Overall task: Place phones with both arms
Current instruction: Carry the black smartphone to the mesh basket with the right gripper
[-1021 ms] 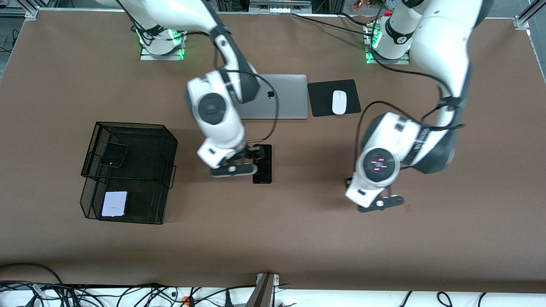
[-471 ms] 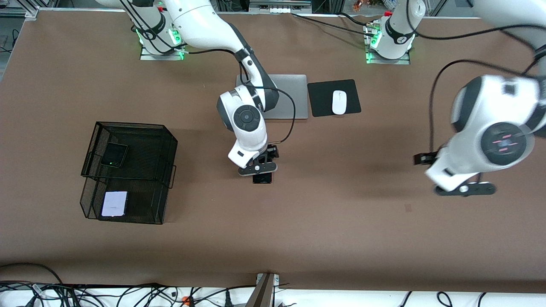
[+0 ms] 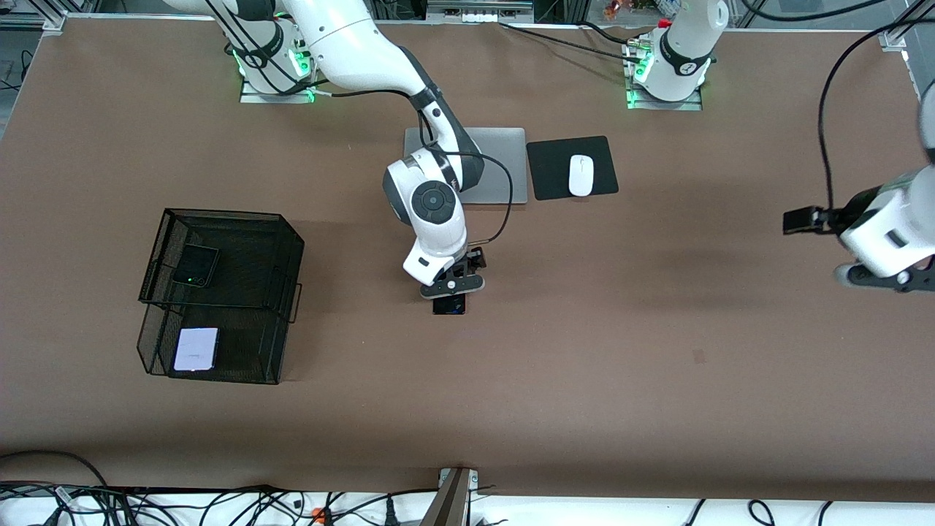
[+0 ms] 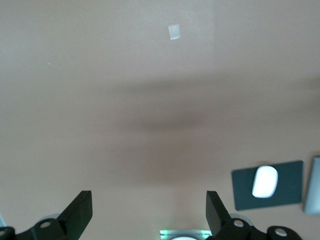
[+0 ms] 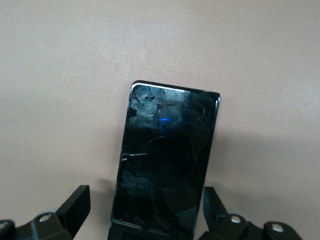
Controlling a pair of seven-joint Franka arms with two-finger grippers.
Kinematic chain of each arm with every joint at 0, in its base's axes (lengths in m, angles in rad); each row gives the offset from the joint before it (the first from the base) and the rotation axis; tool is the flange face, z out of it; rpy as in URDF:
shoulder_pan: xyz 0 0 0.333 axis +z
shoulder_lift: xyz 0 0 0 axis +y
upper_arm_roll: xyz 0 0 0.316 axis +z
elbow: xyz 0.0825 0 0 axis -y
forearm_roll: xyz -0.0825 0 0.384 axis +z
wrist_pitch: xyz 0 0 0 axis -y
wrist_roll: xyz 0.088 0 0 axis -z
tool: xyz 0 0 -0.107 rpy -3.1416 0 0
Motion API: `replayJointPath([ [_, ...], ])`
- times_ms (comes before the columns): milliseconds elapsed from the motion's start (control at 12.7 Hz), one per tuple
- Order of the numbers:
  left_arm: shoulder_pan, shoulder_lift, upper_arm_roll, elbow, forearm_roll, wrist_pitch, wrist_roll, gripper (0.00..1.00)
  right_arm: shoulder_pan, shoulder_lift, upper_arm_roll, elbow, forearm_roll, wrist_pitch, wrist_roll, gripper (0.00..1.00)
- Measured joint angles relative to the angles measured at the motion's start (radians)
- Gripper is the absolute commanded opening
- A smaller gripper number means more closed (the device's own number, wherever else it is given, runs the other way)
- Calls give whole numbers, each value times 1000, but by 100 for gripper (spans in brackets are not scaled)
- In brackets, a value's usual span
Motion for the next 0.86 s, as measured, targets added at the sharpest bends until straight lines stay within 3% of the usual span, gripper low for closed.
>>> replayJointPath([
  [550,31,-111,12,-39,-81,-59,6,100,0,7,1,-16,2,1,0,100],
  [707,21,-148,43,-73,-86,-59,34,100,1,10,6,-24,2,16,0,100],
  [864,-38,-189,117,-115,-86,-59,91,100,2,18,8,-27,2,31,-1,100],
])
